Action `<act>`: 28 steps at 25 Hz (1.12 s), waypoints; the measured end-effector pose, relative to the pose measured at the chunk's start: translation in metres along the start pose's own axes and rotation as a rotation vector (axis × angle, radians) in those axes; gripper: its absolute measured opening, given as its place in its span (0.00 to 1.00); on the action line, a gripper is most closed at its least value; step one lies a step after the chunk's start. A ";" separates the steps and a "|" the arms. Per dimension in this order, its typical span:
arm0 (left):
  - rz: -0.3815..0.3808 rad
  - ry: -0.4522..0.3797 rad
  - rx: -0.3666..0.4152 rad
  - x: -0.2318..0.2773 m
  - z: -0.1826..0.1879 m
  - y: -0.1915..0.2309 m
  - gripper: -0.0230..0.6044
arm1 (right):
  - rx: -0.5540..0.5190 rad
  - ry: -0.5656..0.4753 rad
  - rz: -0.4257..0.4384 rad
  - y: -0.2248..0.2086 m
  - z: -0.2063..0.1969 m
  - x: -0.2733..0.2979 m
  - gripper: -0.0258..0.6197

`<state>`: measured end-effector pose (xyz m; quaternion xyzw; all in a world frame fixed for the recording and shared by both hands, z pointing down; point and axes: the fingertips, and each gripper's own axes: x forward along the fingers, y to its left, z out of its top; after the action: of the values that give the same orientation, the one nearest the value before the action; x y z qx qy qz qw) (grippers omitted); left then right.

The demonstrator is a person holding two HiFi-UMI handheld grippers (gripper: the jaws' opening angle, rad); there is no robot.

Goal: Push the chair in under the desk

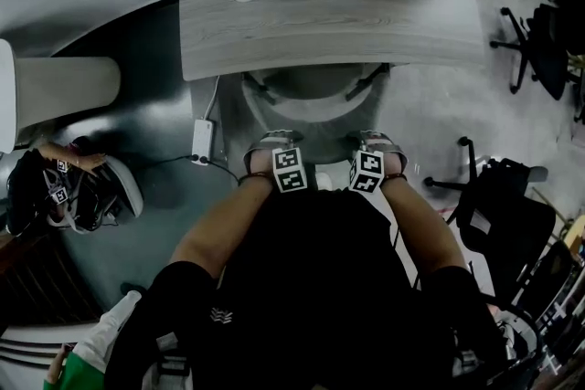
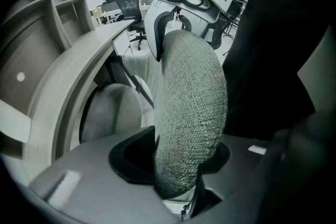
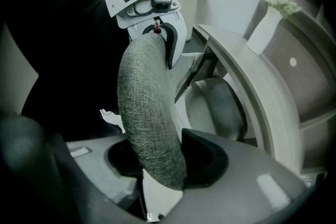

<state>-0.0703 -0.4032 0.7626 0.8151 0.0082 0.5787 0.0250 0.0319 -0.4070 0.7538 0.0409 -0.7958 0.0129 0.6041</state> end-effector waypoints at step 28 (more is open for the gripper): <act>-0.177 -0.166 -0.073 -0.065 0.022 -0.004 0.49 | -0.033 -0.080 0.246 0.005 -0.007 -0.068 0.31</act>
<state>-0.0711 -0.4027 0.6942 0.8549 0.0569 0.5046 0.1061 0.0562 -0.3981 0.6906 -0.0663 -0.8182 0.0722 0.5665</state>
